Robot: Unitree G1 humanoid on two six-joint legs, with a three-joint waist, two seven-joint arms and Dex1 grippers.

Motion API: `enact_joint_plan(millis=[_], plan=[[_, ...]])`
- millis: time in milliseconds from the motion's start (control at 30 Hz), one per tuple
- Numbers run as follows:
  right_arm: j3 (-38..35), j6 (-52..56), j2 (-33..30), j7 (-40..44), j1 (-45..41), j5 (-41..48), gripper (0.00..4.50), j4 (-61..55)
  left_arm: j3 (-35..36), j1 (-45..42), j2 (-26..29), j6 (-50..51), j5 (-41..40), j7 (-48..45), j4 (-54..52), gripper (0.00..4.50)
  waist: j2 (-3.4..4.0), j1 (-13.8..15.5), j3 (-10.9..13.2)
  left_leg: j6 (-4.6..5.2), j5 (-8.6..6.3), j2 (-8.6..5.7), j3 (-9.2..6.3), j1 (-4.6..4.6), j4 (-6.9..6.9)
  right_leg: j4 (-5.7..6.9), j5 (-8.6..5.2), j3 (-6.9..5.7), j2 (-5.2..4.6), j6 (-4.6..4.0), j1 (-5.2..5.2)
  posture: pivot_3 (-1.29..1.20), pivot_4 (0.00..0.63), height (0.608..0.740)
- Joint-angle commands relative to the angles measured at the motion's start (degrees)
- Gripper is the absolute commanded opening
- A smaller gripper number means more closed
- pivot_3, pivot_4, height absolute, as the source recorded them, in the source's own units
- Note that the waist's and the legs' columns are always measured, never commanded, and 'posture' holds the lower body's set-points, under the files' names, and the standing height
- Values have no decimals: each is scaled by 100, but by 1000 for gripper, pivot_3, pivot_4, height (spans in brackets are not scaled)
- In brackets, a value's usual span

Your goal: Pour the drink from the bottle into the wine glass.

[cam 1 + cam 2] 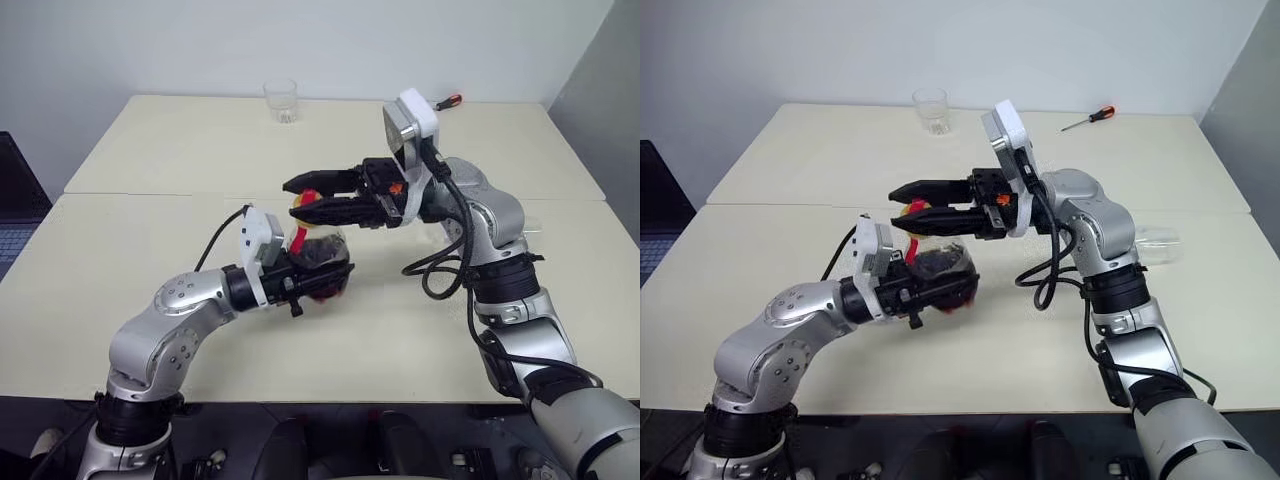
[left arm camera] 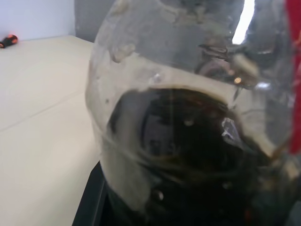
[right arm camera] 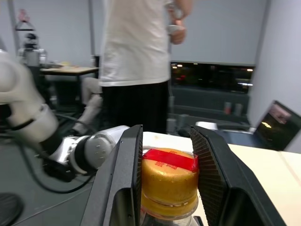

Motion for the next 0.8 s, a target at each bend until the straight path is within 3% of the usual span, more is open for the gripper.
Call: enact_joint_plan(millis=[33, 300, 467, 500, 733, 800], plan=[[402, -128, 0, 413, 3, -79, 1240, -308, 117, -112, -37, -81, -427, -40, -524, 1653, 0, 2, 0, 0, 0, 0, 0, 0, 0, -1, 0, 1, 0, 0, 0, 0, 150, 740], [247, -110, -177, -41, 102, -221, 1240, -456, 100, -131, -88, -282, -93, 94, -290, 1653, 0, 6, 0, 0, 0, -1, 1, 0, 0, -1, 0, 1, -1, 0, 0, 0, 150, 740], [7, 465, -391, -665, 281, 4, 1240, -749, 136, -121, -100, -415, 47, 112, -107, 1653, 0, 10, 0, -1, 0, -1, 1, 0, 0, -1, 0, 2, -1, 0, 0, 0, 150, 740], [-45, 535, -425, -781, 307, 33, 1976, -801, 133, -115, -97, -431, 59, 94, -86, 1653, 0, 11, 0, 0, 0, -1, 2, 0, 0, -1, 0, 3, -1, 0, 0, 0, 150, 740], [-355, 1270, -660, -1483, 481, 396, 4316, -1308, 92, -211, -80, -554, 107, 73, 127, 1653, 0, 15, 0, 0, 0, -1, 3, -2, 1, 0, 0, 3, -1, 0, -1, 0, 150, 740], [-446, 1420, -701, -1687, 549, 495, 4316, -1478, 97, -249, -78, -599, 155, 86, 247, 1653, 0, 15, 0, 0, 0, -1, 3, -1, 0, -1, 0, 3, -1, 0, 0, 0, 150, 740]])
